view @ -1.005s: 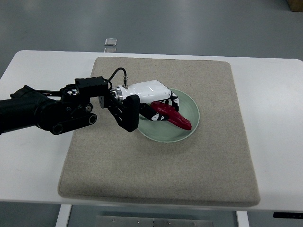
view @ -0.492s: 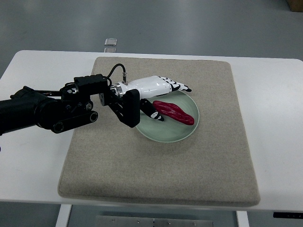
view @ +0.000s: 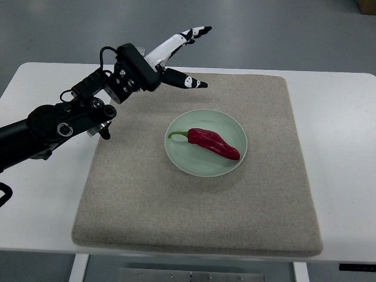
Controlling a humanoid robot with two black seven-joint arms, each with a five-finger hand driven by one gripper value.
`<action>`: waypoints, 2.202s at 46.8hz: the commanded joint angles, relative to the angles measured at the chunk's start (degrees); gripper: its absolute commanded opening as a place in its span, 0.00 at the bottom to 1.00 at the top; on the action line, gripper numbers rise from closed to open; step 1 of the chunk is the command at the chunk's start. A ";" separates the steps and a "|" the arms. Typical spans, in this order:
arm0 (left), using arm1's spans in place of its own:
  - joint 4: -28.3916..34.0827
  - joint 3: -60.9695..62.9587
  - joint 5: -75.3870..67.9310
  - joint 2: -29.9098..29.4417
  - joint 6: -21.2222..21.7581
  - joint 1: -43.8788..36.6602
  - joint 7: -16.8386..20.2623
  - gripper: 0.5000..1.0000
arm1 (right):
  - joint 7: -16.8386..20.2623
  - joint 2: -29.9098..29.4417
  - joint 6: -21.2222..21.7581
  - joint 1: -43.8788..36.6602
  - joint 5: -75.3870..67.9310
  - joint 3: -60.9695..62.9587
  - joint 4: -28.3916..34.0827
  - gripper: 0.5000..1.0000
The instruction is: Place red pepper on plate with left hand
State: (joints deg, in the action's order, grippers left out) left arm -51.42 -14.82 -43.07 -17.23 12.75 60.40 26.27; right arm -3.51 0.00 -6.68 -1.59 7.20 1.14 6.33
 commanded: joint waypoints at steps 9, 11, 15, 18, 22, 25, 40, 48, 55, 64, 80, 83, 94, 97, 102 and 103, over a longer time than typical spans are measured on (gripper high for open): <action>6.67 -7.41 22.48 0.01 -0.09 -2.04 0.01 0.98 | 0.00 0.00 0.00 0.01 0.01 0.00 0.00 0.86; 7.64 -8.90 25.48 -0.08 -0.18 -2.39 0.01 0.98 | 0.00 0.00 0.00 0.01 0.01 0.00 0.00 0.86; 9.14 -11.36 30.14 0.01 -0.18 -3.53 0.01 0.98 | 0.00 0.00 0.00 0.01 -0.08 0.00 0.00 0.86; 9.49 -12.68 33.04 0.01 -0.27 -4.41 0.01 0.98 | 0.00 0.00 0.00 0.01 -0.08 0.00 0.00 0.86; 9.76 -13.57 35.94 0.09 -0.80 -5.47 0.01 0.99 | 0.00 0.00 0.00 0.01 -0.08 0.00 0.00 0.86; 9.76 -14.35 37.70 0.09 -0.89 -6.17 -0.08 0.99 | 0.00 0.00 0.00 0.01 -0.08 0.00 0.00 0.86; 9.93 -18.57 42.89 0.45 -1.24 -9.16 -0.69 0.99 | 0.00 0.00 0.00 0.01 0.01 0.00 0.00 0.86; 10.02 -20.68 44.12 0.45 -1.94 -10.22 -1.05 0.99 | 0.00 0.00 0.00 0.01 0.01 0.00 0.00 0.86; 11.86 -20.86 46.49 0.62 -3.17 -10.39 -1.13 0.99 | 0.00 0.00 0.00 0.01 0.01 0.00 0.00 0.86; 11.87 -20.86 48.43 0.62 -3.70 -10.48 -1.57 0.99 | 0.00 0.00 0.00 0.01 -0.08 0.00 0.00 0.86; 11.87 -21.65 49.13 0.62 -3.96 -10.48 -1.57 0.99 | 0.00 0.00 0.00 0.01 0.01 0.00 0.00 0.86; 11.87 -21.92 49.31 0.62 -4.05 -10.48 -1.57 0.99 | 0.00 0.00 0.00 0.01 0.01 0.00 0.00 0.86; 11.87 -21.92 49.22 0.53 -4.23 -10.57 -1.57 0.99 | 0.00 0.00 0.09 0.01 -0.08 0.09 0.09 0.86; 11.95 -21.92 49.22 0.45 -4.40 -10.57 -1.57 0.99 | 0.00 0.00 0.09 -0.08 0.01 0.09 0.35 0.86; 11.95 -22.00 49.22 0.45 -4.58 -10.57 -1.57 0.99 | 0.00 0.00 0.09 -0.17 0.10 0.17 0.44 0.86; 11.95 -22.18 49.22 0.45 -4.58 -10.57 -1.57 0.99 | 0.00 0.00 0.09 -0.17 0.10 0.09 0.44 0.86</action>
State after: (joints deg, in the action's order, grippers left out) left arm -39.49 -36.80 6.16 -16.78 8.20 49.84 24.70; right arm -3.52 0.00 -6.60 -1.74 7.19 1.27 6.75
